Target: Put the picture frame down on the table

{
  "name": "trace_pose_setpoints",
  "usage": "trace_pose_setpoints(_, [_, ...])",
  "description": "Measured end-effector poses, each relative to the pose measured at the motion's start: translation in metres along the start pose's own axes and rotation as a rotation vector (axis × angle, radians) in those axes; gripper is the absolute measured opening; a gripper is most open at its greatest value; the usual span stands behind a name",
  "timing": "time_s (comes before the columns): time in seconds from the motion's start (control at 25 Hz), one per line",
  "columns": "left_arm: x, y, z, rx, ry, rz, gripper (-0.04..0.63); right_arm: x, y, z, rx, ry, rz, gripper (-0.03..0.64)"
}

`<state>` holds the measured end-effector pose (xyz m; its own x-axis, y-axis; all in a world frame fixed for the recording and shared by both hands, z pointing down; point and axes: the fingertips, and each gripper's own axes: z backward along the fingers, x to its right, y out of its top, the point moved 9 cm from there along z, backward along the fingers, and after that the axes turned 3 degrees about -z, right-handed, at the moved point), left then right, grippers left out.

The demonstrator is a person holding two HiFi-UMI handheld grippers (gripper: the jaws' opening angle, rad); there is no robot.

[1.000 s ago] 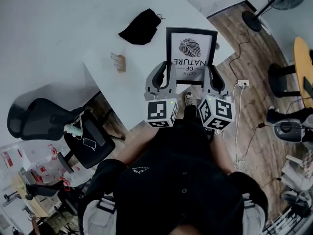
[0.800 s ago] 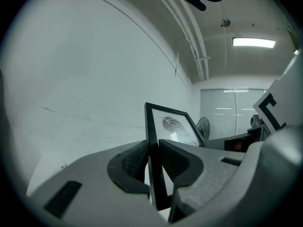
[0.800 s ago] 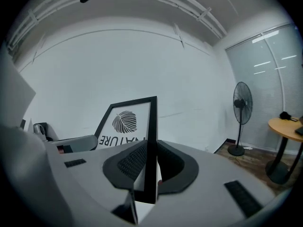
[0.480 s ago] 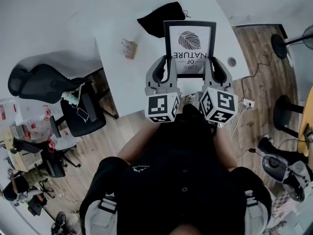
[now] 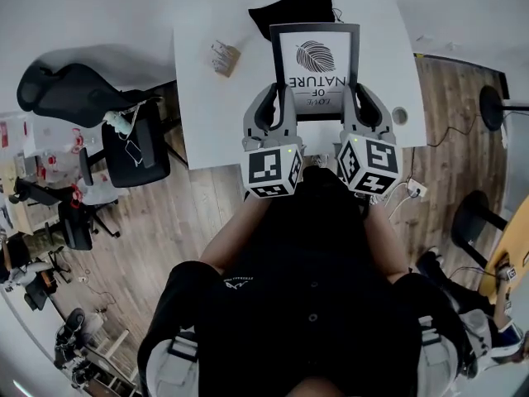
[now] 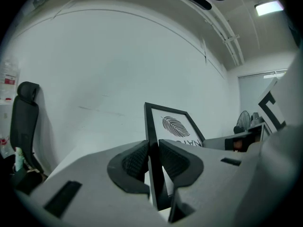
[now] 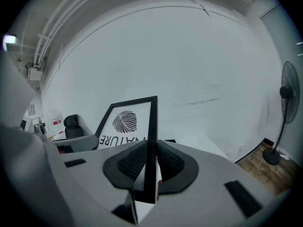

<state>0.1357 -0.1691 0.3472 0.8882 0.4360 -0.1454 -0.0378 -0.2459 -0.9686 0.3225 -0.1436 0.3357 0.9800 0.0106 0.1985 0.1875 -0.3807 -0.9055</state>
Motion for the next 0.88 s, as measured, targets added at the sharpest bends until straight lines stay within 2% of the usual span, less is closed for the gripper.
trace_pose_setpoints(0.56, [0.027, -0.045, -0.005, -0.070, 0.177, 0.060, 0.072, 0.039, -0.029, -0.029, -0.147, 0.156, 0.029, 0.065])
trace_pose_setpoints(0.88, [0.024, -0.065, -0.001, -0.105, 0.222, 0.076, 0.072, 0.038, -0.047, -0.037, -0.195, 0.188, 0.035, 0.066])
